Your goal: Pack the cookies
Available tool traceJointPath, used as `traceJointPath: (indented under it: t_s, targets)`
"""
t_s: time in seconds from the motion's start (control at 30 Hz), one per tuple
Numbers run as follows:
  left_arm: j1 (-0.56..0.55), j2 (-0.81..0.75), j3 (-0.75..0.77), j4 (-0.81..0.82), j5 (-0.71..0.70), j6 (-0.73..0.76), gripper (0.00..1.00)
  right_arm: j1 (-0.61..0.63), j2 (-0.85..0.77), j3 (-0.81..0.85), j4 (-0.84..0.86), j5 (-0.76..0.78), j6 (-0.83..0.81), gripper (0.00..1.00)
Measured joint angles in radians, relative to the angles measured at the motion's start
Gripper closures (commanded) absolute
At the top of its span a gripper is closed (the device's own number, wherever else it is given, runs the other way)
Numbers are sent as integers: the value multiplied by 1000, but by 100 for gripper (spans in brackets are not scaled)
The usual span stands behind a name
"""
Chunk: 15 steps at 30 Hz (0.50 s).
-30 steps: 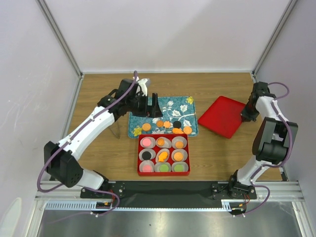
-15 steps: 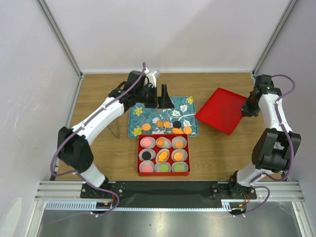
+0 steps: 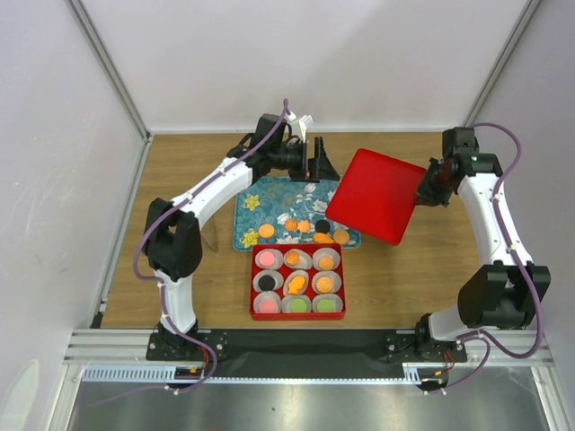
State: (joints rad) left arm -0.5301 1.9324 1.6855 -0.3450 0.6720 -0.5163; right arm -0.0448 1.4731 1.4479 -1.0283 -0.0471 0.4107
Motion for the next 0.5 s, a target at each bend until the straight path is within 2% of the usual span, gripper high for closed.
traceJointPath:
  t_s: [0.23,0.5]
  targets:
    - [0,25,37,40,56,-42,2,43,-24,0,-14,-55,35,100]
    - [0,26,37,58,100,-84,9,106,-24,0,-9,-83,68,100]
